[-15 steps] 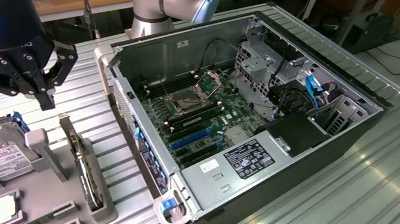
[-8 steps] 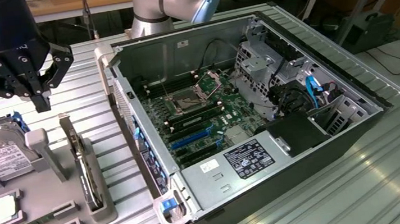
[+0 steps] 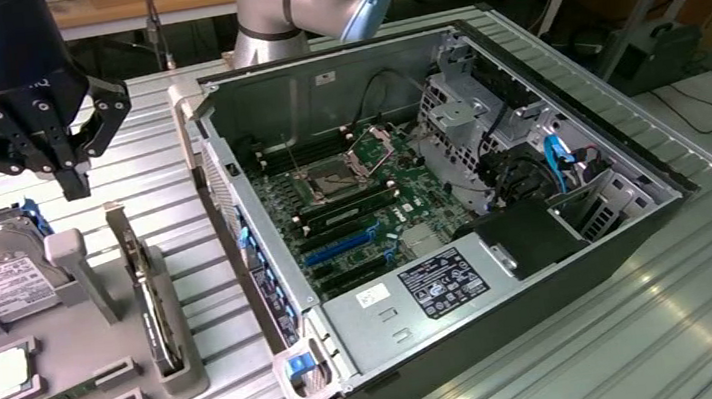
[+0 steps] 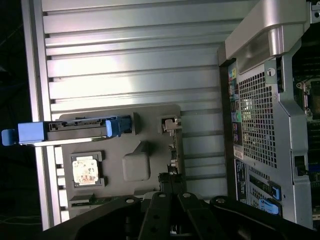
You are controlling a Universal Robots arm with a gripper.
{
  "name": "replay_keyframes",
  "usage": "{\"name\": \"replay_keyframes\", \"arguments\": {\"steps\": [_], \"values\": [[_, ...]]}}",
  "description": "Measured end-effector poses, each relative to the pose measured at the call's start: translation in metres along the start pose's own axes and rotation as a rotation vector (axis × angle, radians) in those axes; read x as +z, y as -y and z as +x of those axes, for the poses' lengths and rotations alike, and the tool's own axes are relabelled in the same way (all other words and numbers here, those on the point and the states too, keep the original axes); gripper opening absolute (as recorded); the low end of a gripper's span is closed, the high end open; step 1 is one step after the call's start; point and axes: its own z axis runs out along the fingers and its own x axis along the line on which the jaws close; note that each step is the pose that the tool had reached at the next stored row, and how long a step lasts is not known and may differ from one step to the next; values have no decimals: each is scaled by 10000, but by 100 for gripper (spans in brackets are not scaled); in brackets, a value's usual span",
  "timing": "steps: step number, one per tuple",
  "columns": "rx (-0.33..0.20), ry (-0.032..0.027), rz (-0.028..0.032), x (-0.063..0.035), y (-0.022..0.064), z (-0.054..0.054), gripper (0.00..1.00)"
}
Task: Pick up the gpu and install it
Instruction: 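Pick up the gpu and move the gpu toward the slot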
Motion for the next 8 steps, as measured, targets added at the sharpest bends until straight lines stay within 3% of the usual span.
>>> {"name": "replay_keyframes", "arguments": {"steps": [5,8], "values": [[0,0,0,0,0,0,17],[0,0,0,0,0,0,36]]}}
